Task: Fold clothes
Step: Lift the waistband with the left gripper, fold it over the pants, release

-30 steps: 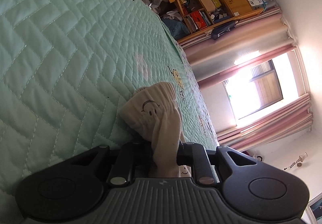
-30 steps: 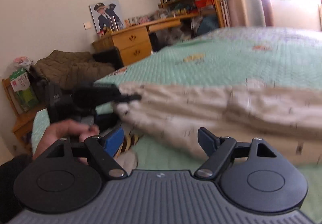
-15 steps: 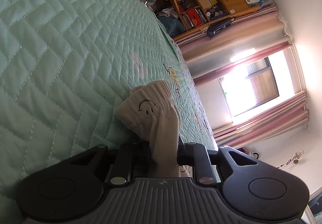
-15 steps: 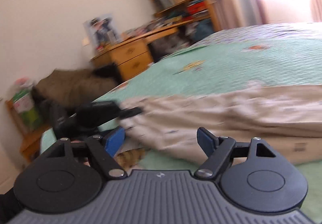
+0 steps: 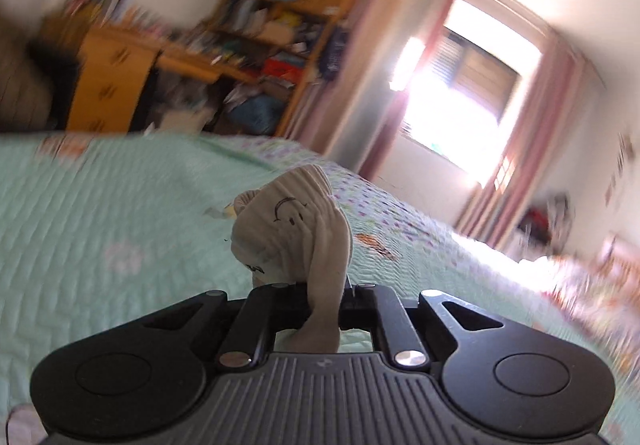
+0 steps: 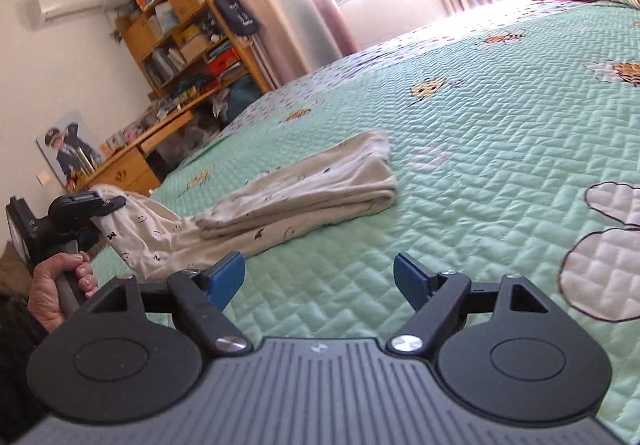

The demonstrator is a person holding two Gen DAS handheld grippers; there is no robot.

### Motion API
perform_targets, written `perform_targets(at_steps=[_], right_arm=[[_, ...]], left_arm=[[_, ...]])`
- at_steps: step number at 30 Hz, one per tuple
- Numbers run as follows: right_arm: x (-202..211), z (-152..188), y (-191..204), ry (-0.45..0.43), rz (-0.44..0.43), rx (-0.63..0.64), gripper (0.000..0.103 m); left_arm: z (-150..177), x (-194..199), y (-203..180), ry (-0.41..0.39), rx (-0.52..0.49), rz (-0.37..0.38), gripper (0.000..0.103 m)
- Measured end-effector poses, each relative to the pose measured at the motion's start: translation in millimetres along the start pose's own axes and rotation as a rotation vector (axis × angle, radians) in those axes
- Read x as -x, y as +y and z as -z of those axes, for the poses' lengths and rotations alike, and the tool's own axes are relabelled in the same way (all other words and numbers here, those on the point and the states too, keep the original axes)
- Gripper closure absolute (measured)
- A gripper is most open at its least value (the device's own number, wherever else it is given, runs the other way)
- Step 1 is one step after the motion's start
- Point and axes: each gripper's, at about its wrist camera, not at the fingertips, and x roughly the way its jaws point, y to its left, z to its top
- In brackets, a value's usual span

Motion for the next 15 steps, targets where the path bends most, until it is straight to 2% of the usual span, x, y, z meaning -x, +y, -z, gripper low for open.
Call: perform_targets(at_steps=[3,5,7,10,12,14,15], right_arm=[[9.0,0.1,-14.2,-0.020,-0.020,-0.041,0.019],[14.4,-0.6,-25.7,-0.028,-0.023,-0.071,0.019],[21.6,-1.2,-39.0,-0.039,-0.026,-0.100,0.019],[31.8,-4.0,-59.0,-0.062,-0.019,-0.146,0.019],[36.8,-5.8,-71.3,-0.076,-0.016,-0.182,0.019],[40.0,-7.8,-81.8,-0.091,-0.019,-0.212,0.019],[40.5,-7.8,-85.5,-0.095,-0.019,-0.222,0.019]], left_arm=[[1.6,-1.2,-74.3,-0.003,-0.230,0.039,0.092],[16.2,-6.1,-124.8,0.016,-0.388,0.071,0.092],[43.0,-13.3,-169.9,0.054,-0.530,0.111,0.092],[102.0,-27.6,-224.0,0.160,-0.782,0.151,0.092],[138.9,-36.7,-241.6,0.255,-0.885,0.162,0.092],[160.9,-40.6,-247.0,0.301,-0.923,0.149,0.091],[165.9,-41.3,-247.3,0.291,-0.945,0.130,0.092]])
